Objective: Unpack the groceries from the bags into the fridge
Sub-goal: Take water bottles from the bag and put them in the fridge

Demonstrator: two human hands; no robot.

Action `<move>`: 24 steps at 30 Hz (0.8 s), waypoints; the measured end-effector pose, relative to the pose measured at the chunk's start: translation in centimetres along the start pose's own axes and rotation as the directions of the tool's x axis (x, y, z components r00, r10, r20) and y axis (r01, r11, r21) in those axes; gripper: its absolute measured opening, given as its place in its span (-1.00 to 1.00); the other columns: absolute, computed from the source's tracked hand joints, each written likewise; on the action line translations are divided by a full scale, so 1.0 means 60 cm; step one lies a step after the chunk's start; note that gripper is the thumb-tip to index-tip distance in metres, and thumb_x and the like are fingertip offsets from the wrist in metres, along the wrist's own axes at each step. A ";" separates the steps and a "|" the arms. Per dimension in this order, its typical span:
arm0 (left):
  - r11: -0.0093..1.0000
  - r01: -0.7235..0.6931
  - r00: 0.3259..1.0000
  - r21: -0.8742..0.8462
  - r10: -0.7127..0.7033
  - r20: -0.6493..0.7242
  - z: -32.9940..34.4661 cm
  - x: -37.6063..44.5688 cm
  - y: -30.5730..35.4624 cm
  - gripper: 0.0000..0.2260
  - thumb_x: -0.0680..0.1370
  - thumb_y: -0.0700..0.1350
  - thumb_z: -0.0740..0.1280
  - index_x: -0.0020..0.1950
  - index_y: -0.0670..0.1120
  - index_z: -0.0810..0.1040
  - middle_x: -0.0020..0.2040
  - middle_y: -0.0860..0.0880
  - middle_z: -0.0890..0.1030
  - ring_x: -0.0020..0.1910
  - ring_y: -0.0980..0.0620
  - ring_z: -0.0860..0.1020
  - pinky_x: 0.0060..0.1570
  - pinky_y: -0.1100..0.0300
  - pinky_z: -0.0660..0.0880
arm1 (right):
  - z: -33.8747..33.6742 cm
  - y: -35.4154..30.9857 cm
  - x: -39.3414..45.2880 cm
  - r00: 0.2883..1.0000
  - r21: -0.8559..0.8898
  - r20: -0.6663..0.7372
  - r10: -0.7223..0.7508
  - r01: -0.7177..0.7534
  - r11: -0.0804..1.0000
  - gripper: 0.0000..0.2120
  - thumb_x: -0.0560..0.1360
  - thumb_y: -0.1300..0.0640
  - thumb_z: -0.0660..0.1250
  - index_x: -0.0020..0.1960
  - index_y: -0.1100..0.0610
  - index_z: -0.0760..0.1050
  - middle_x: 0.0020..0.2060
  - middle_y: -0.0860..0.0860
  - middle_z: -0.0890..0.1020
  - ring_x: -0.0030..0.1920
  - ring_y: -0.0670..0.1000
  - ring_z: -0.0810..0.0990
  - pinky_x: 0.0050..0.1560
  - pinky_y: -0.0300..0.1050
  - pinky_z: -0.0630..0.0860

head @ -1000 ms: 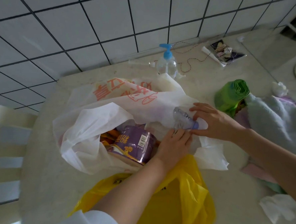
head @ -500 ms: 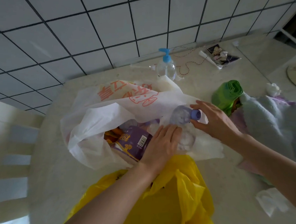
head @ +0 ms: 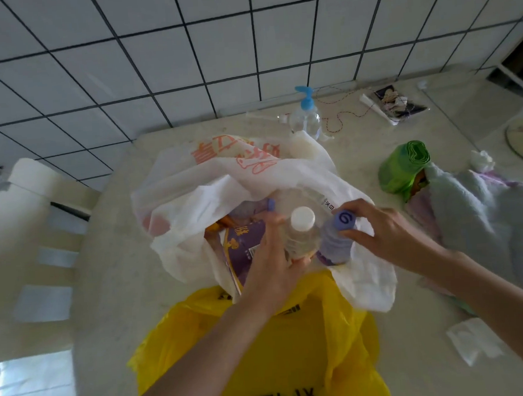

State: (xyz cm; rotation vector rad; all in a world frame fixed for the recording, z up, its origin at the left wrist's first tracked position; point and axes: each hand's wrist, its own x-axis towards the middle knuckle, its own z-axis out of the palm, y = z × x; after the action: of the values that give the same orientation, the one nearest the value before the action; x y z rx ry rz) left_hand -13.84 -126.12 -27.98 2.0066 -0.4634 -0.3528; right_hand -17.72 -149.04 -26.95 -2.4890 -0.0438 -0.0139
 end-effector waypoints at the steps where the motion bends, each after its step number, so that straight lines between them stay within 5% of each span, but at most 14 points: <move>1: 1.000 -0.003 1.000 -0.001 0.003 0.011 0.001 -0.001 -0.001 -0.36 0.48 -0.09 0.47 0.45 -0.02 0.20 0.30 0.08 0.40 0.23 0.33 0.37 0.07 0.46 0.36 | 0.007 0.001 -0.012 1.000 0.011 0.015 0.010 -0.010 1.000 -0.55 0.45 -0.22 0.21 0.22 0.03 0.41 0.07 0.01 0.63 0.01 -0.01 0.62 0.01 -0.06 0.58; 5: 0.997 -0.011 1.000 0.081 0.009 0.021 0.013 -0.001 -0.007 -0.26 0.48 -0.01 0.47 0.53 -0.03 0.14 0.46 0.03 0.31 0.42 0.22 0.25 0.20 0.60 0.16 | 0.030 0.003 -0.040 0.996 0.079 -0.013 0.090 -0.089 0.993 -0.57 0.46 -0.21 0.25 0.25 -0.03 0.35 0.18 -0.07 0.57 0.11 -0.08 0.57 0.04 -0.14 0.54; 9: 0.988 -0.072 0.997 0.138 0.072 0.009 0.020 -0.004 -0.012 -0.36 0.40 -0.06 0.54 0.39 -0.10 0.33 0.28 -0.05 0.46 0.22 0.25 0.35 0.12 0.64 0.23 | 0.054 0.005 -0.056 0.988 0.060 0.046 0.145 -0.147 0.987 -0.33 0.37 -0.17 0.41 0.38 -0.04 0.24 0.22 -0.04 0.51 0.07 -0.12 0.47 -0.04 -0.51 0.31; 13: 0.986 -0.079 0.997 0.145 0.081 -0.004 0.017 -0.010 -0.014 -0.38 0.37 -0.05 0.56 0.33 -0.06 0.35 0.21 0.02 0.50 0.15 0.29 0.37 0.08 0.61 0.29 | 0.073 0.003 -0.053 0.981 0.107 0.021 0.190 -0.192 0.976 -0.26 0.35 -0.14 0.45 0.42 -0.03 0.22 0.25 -0.04 0.49 0.11 -0.12 0.43 0.05 -0.30 0.35; 20: 1.000 -0.020 1.000 0.005 0.020 -0.023 0.001 -0.050 0.005 -0.37 0.35 0.03 0.54 0.32 -0.05 0.35 0.11 0.25 0.48 0.12 0.44 0.44 0.05 0.52 0.42 | 0.072 -0.019 -0.057 0.973 0.074 -0.001 0.230 -0.229 0.971 -0.42 0.34 -0.17 0.49 0.28 -0.12 0.35 0.13 -0.10 0.55 0.08 -0.01 0.51 0.03 -0.08 0.49; 24: 0.995 0.014 0.995 -0.100 -0.024 -0.100 -0.017 -0.098 0.026 -0.39 0.35 0.12 0.52 0.29 0.14 0.31 0.17 0.12 0.56 0.18 0.17 0.54 0.06 0.24 0.56 | 0.050 -0.077 -0.079 0.969 0.162 -0.134 0.209 -0.186 0.969 -0.40 0.28 -0.09 0.56 0.22 -0.17 0.36 0.09 -0.16 0.52 0.03 -0.15 0.43 -0.06 -0.49 0.27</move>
State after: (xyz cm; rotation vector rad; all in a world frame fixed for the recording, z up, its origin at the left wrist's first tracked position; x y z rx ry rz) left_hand -18.86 -123.24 -25.86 1.9233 -0.3572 -0.2795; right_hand -22.62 -143.66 -26.65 -2.3254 0.2589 -0.1100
